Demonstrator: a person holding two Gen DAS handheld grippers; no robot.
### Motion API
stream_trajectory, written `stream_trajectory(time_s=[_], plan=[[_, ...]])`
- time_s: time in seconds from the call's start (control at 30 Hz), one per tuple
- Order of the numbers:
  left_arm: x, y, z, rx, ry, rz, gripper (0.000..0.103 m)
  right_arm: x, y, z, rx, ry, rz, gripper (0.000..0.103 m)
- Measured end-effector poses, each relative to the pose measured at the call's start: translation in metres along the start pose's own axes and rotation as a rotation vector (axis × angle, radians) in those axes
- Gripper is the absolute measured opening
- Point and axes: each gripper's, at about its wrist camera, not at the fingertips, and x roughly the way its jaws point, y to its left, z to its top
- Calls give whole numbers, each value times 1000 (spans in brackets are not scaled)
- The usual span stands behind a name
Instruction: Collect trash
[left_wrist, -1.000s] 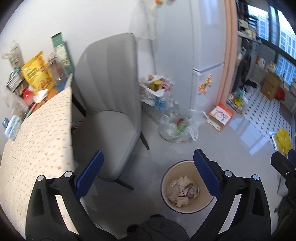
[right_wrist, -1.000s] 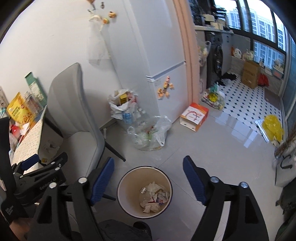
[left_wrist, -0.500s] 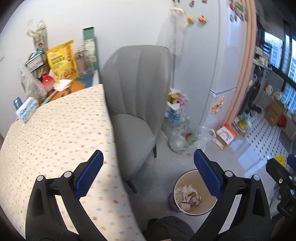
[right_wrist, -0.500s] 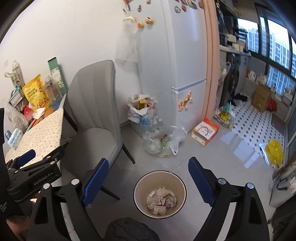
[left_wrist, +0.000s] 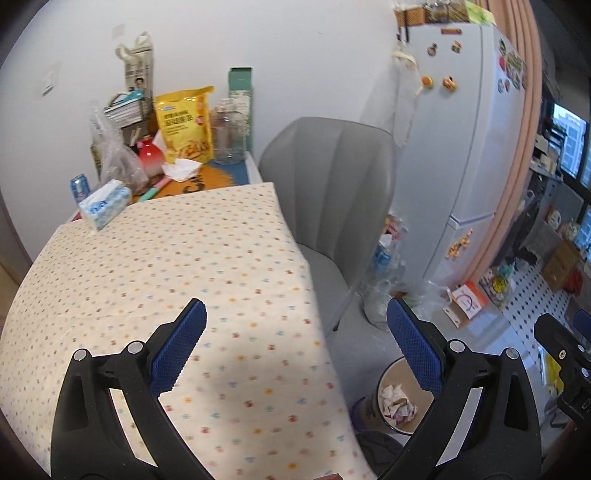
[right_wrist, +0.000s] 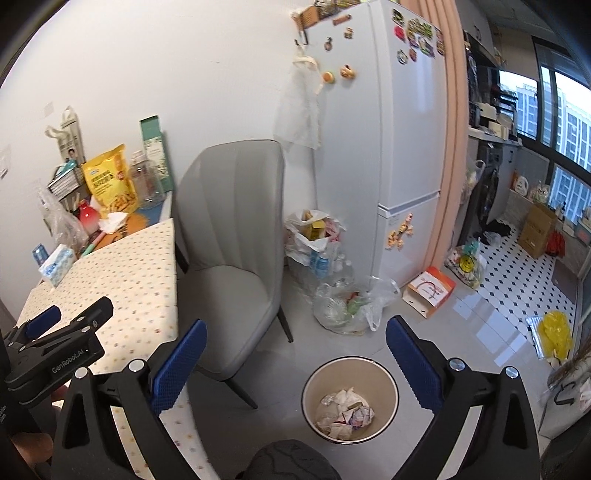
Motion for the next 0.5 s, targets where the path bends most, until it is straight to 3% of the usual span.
stream_trajectory(time_s=[0.5], plan=[[-67,75,-14,-53,-71,63,97,-62,75,-10,-83,-65,93,95]])
